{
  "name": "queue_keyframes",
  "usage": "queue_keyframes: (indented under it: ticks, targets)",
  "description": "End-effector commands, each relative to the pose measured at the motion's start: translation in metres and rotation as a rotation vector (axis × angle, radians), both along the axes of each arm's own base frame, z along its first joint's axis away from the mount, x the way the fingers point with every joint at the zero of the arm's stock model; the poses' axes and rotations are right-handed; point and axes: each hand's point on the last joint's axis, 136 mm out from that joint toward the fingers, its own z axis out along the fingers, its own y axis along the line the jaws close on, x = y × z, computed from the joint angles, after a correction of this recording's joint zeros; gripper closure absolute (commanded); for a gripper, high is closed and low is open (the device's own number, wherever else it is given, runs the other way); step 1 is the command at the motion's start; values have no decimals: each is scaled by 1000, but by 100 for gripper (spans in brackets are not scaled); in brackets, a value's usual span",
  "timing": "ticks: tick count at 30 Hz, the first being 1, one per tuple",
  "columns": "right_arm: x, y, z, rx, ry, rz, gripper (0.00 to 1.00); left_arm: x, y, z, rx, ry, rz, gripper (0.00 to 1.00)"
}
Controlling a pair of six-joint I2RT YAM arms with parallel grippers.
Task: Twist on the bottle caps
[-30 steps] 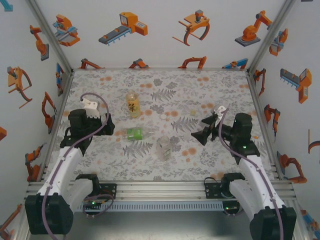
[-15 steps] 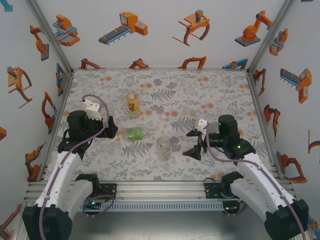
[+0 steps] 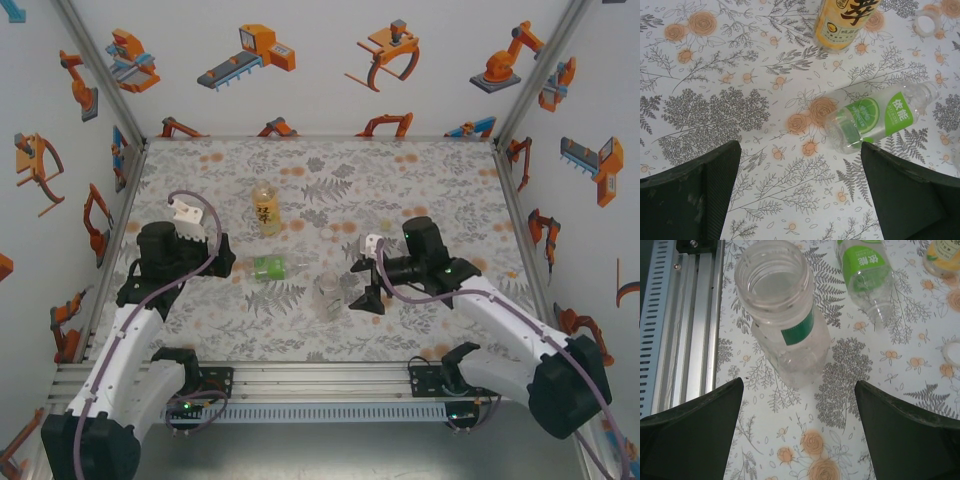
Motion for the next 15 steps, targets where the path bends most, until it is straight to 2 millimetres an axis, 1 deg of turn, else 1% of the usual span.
queue_keyframes:
  ticks: [1,9,15]
  targets:
    - [5,14,16,37,-81,50,18,-4,3,-4,41,4,7,3]
    - [1,41,8,32,-63,140,18,-6,-1,-5,58,6,-10,3]
    - [-7,61,-5,19,-37,204,20,-8,-4,-11,82,25,-19,3]
